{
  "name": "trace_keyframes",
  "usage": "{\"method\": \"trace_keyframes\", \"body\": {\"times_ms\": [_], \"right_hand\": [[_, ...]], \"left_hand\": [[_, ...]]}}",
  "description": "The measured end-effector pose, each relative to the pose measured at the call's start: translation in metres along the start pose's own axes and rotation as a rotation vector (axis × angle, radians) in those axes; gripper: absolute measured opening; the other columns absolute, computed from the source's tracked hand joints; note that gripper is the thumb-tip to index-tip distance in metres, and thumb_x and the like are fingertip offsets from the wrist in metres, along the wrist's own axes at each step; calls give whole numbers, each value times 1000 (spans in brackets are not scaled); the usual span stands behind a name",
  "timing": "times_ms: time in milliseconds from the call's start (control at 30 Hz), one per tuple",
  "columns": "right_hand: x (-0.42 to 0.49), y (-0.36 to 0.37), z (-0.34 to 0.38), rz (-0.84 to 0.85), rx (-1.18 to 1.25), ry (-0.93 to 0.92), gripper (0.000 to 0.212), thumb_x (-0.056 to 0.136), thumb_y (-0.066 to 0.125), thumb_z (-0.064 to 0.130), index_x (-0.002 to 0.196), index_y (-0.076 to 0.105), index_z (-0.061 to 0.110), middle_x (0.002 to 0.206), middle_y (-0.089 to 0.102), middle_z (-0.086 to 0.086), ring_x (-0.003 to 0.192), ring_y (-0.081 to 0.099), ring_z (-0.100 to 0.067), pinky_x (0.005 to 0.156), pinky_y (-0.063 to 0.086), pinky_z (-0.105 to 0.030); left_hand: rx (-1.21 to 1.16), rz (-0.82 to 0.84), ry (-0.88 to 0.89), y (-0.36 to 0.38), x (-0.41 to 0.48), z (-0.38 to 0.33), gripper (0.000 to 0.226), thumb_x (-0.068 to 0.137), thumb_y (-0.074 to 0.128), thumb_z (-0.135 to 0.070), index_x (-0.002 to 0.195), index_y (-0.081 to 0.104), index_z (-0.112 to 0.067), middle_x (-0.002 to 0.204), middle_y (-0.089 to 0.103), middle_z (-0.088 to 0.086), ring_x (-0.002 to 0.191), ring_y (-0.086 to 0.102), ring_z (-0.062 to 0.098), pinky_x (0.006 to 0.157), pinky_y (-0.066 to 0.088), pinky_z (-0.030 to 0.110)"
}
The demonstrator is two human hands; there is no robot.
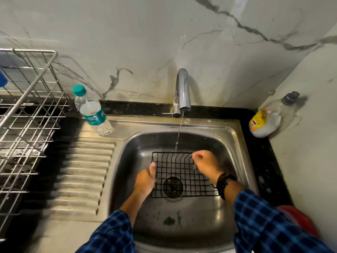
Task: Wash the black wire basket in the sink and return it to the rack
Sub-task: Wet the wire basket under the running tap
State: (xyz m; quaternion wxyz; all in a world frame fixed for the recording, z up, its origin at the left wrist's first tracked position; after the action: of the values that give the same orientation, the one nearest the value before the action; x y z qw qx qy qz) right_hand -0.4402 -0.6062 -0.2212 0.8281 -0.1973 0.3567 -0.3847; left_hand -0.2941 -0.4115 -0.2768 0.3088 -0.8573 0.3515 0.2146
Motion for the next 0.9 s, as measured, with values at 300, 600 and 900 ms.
{"method": "trace_keyframes", "body": {"times_ms": [300, 600, 900], "right_hand": [[-23, 43, 38, -3, -554, -33, 92, 100, 38, 54, 152, -23, 8, 152, -38, -28, 143, -28, -49, 117, -6, -62], [-2, 10, 80, -100, -145, -505, 25, 100, 51, 19, 119, 66, 24, 140, 54, 3, 117, 56, -5, 100, 49, -25], [23, 2, 85, 403, 875, 36, 26, 104, 46, 17, 117, 66, 7, 114, 74, -12, 105, 71, -25, 91, 55, -38]], "left_hand": [[-252, -88, 266, -8, -8, -84, 48, 106, 34, -43, 121, 67, -11, 103, 75, 8, 85, 75, 13, 76, 63, 38], [-335, -234, 384, -23, 3, -104, 41, 107, 35, -41, 121, 67, -21, 103, 76, 5, 89, 75, 13, 81, 62, 45], [-206, -126, 509, 13, -23, -119, 38, 106, 32, -35, 121, 65, -22, 98, 75, -5, 89, 73, 2, 76, 62, 31]]}}
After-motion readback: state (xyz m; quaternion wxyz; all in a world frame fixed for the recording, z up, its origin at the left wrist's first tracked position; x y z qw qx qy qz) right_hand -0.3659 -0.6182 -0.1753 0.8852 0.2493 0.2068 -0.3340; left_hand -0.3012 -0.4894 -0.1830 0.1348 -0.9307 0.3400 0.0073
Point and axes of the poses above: each hand's wrist, its own x-axis towards the middle knuckle, its own y-axis out of the palm, z = x × y, the point moved 6 cm from there along x, towards the middle knuckle
